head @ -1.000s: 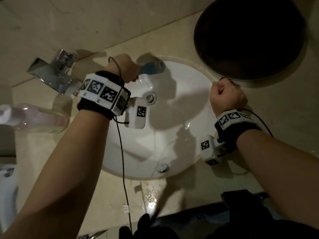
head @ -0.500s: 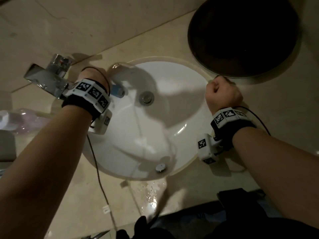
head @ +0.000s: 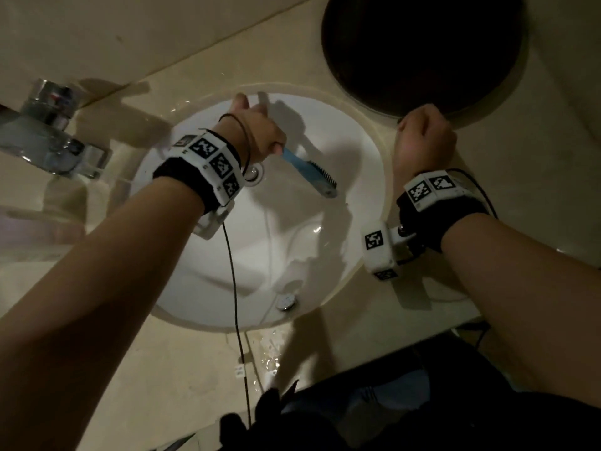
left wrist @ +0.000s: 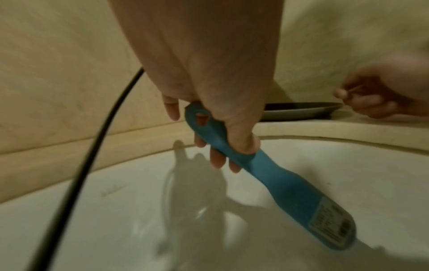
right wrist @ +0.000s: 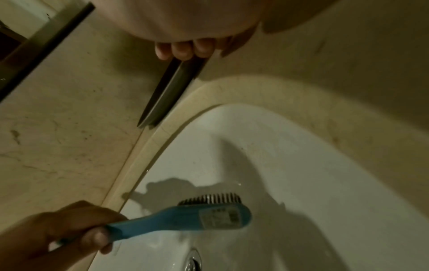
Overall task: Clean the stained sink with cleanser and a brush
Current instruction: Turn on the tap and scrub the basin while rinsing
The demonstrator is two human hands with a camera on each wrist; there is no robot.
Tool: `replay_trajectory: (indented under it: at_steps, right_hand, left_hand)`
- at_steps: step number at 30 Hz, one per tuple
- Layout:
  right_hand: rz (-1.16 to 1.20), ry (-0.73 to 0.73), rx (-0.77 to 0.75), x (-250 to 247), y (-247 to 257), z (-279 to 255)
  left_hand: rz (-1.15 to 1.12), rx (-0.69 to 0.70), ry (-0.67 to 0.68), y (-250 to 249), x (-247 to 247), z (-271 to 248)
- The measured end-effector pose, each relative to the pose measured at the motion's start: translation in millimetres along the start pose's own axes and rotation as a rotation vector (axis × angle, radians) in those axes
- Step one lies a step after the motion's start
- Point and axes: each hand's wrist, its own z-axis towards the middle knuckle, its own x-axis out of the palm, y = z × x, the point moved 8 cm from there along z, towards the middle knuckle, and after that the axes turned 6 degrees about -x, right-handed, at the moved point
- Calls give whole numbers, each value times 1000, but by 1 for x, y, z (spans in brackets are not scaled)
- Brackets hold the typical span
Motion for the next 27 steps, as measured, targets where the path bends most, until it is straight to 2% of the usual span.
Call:
replay_trajectory:
  at_steps: [3,5,7,8,9,10,11,12,15,16,17,19,20,22,24,27]
  right_hand:
    - [-52,-4,14,-5,-4,2]
    - [-89,-2,8,-6,-6,1]
    - [-117,-2,-17,-5,-6,0]
    - [-137,-1,-29,-5,-6,1]
    - [-161,5,-31,-6,-7,1]
    - [-190,14,-31,-4,-8,1]
    - [-218,22,-34,-4,-10,2]
    - [-242,24,-43,-3,-10,2]
    - [-248,17,-68,0,-10,4]
    - [-243,18,-73,0,-10,4]
    - [-236,22,-76,1,-10,4]
    - [-230,22,-82,1,-9,3]
    - [-233,17,-84,2,-10,3]
    - [-250,10,-86,2,-10,3]
    - [-259,17,-85,3,-11,3]
    - [-257,27,-99,3,-10,3]
  left_hand:
    - [-81,-12,8,-9,10,5]
    - [-244,-106,104,-1,25,5]
    - [-261,-231,217,8,62,12]
    - [-180,-356,201,22,75,16]
    - [-288,-476,282,40,88,3]
    - [-384,-585,248,48,86,-1]
    - [-557,-529,379,34,99,-5]
    - [-547,-449,318,21,105,6]
    - [-917,-358,348,-1,119,-2]
    - [-1001,-314,302,-12,112,-3]
    - [-985,-204,320,-24,113,0]
    - [-840,37,442,-54,116,-5]
    - [-804,89,497,-63,119,-8]
    - [-760,29,530,-61,125,-9]
    - [-638,4,435,-49,123,-4]
    - [-516,-214,269,-14,116,0]
